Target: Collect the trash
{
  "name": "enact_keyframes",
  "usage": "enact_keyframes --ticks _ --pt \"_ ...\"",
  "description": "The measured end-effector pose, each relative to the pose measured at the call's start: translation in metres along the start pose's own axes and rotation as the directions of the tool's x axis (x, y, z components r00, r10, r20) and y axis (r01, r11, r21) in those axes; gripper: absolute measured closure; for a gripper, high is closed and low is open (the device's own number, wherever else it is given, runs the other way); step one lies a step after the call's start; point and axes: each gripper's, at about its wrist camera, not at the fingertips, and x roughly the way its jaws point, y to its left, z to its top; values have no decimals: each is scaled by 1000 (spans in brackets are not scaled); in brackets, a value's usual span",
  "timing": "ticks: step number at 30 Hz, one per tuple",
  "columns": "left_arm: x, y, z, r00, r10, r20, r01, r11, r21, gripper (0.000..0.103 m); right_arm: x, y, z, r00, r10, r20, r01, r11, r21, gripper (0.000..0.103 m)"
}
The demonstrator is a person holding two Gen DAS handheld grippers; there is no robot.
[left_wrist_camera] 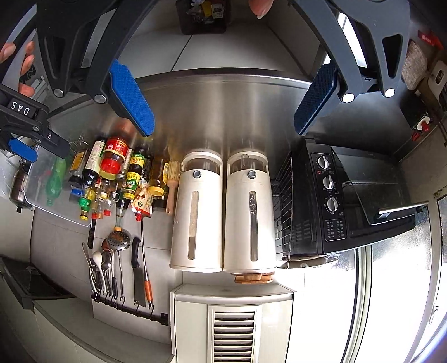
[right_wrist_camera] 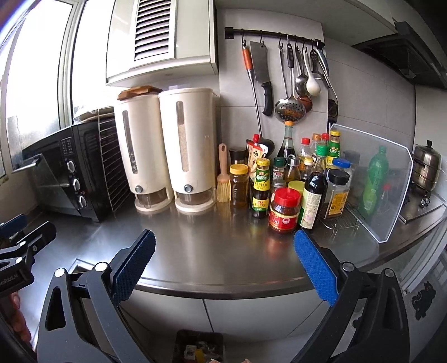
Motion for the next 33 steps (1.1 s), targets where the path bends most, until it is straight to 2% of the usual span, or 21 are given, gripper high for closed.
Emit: enact_keyframes --ticks 14,33 --pt "-22 0 15 997 20 69 -21 1000 1 8 -24 4 19 997 -27 66 28 999 -17 3" --pt "-29 -1 15 997 26 77 -26 1000 1 8 -39 9 28 995 -32 98 35 999 -24 3"
